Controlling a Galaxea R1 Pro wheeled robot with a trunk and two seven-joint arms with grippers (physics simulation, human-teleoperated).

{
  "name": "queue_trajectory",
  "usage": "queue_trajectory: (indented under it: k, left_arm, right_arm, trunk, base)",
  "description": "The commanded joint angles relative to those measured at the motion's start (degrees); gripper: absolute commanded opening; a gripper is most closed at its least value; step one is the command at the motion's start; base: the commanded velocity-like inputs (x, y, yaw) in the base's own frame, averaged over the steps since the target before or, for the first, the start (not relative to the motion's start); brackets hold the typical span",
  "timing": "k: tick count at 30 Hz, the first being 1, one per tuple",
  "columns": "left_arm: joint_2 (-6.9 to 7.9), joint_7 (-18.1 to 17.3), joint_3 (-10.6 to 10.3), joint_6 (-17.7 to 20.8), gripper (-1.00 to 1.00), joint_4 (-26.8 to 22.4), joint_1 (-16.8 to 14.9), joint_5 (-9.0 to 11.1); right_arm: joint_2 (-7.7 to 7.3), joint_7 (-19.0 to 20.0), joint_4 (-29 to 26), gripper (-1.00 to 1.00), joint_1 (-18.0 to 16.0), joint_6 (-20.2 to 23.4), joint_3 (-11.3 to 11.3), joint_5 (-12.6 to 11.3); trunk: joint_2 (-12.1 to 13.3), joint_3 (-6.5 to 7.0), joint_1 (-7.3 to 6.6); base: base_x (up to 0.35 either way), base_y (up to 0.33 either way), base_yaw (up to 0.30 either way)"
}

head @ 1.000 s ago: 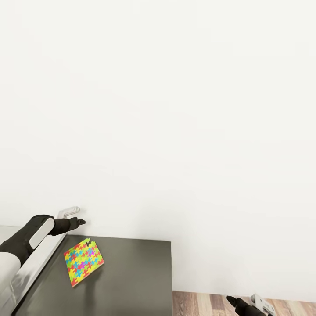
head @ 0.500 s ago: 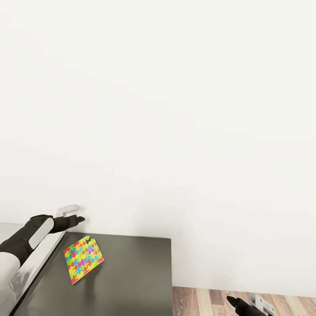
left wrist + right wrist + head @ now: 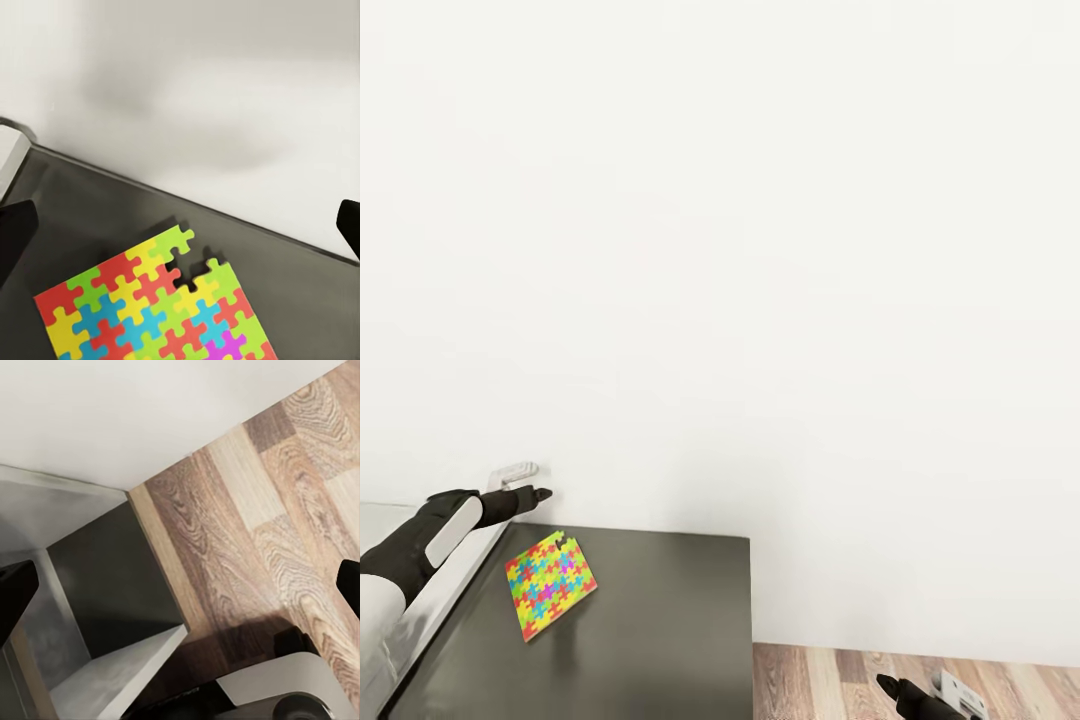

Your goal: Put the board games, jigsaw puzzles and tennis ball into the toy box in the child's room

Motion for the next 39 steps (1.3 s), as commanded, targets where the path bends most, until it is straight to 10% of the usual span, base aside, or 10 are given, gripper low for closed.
queue_trajectory:
  k: [1,27,39]
  left_arm:
    - [0.06,-0.02,-0.24,-0.06,1.00,0.03,-0.07,0.09]
    - [0.12,-0.60,-0.32,-3.12,1.00,0.27,-0.07,0.12]
    - [4.62,-17.74,-0.20,-2.52,1.00,1.10,-0.07,0.44]
  right_arm:
    - [0.03,0.15,-0.08,1.00,-0.04,0.42,-0.26,-0.29]
    - [0.11,0.09,-0.09,1.00,-0.04,0.34,-0.26,-0.29]
    - [0.11,0.09,-0.08,1.00,-0.04,0.34,-0.26,-0.29]
  trunk:
    - [-0.13,-0.22,0.03]
    - [-0.13,-2.68,0.03]
    - [-0.13,-3.82,0.03]
  base:
    - [0.000,0.000,0.000]
    - [0.000,0.000,0.000]
    - [0.000,0.000,0.000]
